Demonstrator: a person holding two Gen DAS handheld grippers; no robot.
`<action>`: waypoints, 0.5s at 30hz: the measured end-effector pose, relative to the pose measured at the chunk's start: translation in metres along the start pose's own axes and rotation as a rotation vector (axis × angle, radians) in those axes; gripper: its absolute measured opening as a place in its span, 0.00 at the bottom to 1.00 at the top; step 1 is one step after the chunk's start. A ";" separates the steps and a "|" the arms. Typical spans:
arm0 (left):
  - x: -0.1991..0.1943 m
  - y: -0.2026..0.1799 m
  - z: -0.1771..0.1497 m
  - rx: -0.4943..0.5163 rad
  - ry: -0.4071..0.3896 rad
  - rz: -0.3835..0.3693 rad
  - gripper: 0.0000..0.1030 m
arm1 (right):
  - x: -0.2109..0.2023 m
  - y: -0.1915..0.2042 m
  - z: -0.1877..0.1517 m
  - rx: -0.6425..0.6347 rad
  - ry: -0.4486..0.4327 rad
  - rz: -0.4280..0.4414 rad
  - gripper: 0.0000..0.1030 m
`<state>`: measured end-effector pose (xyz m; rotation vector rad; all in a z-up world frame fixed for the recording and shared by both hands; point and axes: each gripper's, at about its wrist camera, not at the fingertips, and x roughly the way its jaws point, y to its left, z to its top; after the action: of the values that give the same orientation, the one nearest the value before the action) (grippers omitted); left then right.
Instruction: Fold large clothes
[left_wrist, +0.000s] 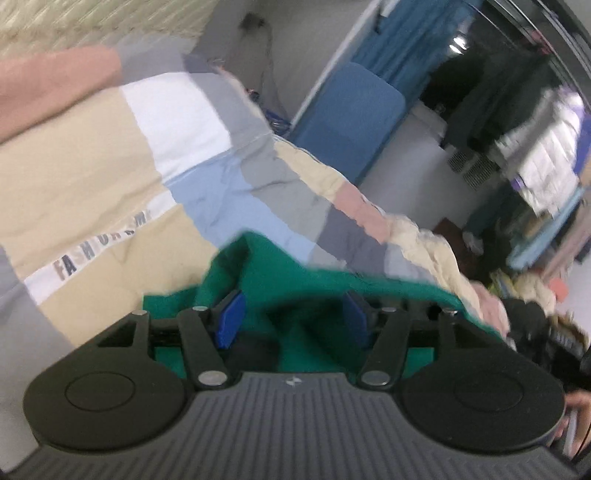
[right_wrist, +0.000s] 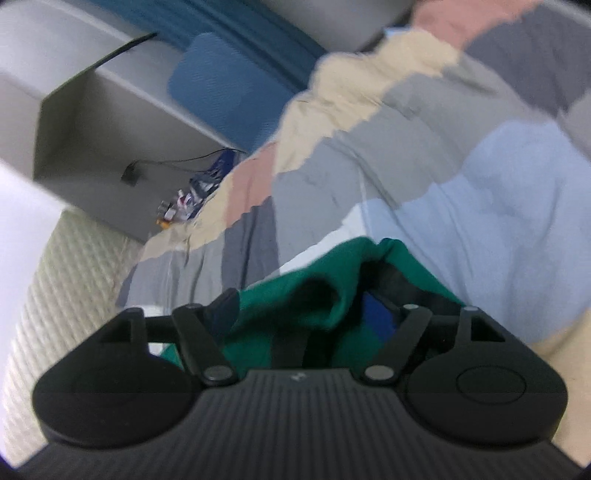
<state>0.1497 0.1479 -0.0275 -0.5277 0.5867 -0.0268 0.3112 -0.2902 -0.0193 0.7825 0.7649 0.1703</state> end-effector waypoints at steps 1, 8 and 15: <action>-0.007 -0.008 -0.007 0.038 0.002 -0.004 0.62 | -0.009 0.008 -0.005 -0.044 -0.014 -0.006 0.74; -0.018 -0.037 -0.039 0.189 -0.019 -0.003 0.63 | -0.056 0.052 -0.041 -0.283 -0.122 -0.005 0.74; 0.014 -0.015 -0.058 0.200 0.018 0.010 0.62 | -0.052 0.085 -0.077 -0.439 -0.097 0.068 0.74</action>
<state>0.1322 0.1054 -0.0687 -0.3302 0.5974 -0.0802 0.2329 -0.2067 0.0329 0.3964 0.5799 0.3461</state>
